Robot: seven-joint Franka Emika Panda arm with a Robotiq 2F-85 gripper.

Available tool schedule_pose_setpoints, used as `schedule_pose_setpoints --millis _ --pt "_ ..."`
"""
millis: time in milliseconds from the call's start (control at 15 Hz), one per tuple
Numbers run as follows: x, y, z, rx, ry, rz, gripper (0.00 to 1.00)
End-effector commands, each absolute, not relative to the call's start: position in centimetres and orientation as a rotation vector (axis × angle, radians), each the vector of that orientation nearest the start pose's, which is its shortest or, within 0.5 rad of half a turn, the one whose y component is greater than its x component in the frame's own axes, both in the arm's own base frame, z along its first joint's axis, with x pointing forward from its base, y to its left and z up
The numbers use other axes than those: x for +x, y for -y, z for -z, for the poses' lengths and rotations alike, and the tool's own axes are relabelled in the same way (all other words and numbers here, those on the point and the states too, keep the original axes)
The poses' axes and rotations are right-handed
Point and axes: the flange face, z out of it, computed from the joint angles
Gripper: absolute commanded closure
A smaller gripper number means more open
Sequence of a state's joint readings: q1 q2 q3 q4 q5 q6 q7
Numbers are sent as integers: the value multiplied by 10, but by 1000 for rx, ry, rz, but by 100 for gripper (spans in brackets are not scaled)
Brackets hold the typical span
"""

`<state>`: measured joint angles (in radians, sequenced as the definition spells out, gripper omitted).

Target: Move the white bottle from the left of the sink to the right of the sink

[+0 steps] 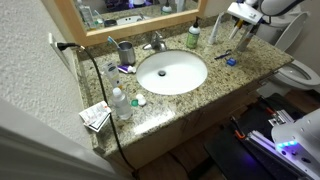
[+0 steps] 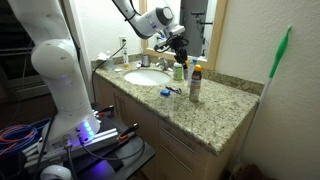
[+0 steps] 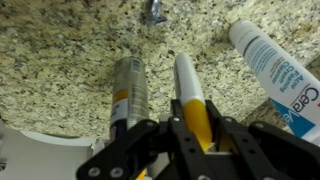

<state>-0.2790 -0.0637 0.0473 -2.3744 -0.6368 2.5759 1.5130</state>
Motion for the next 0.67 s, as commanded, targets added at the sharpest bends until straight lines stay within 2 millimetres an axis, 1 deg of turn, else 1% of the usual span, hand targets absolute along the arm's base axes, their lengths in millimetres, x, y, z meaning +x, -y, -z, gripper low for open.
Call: schedule_pose_setpoints --millis 0,67,133,200,267,333,400,600 --pt "549 116 -363 -2588 -1979 714 94" --pt "556 119 -359 -2577 -2012 701 94" --pt "534 114 -369 -2588 -1950 729 94" --pt "540 115 -366 -2588 -1956 725 74" --pt "541 114 -364 -2592 -1955 721 74" --pt "540 114 -364 -2592 -1954 722 94" --pt "542 116 -354 -2584 -1974 719 94" --pt "546 120 -341 -2523 -2015 733 94"
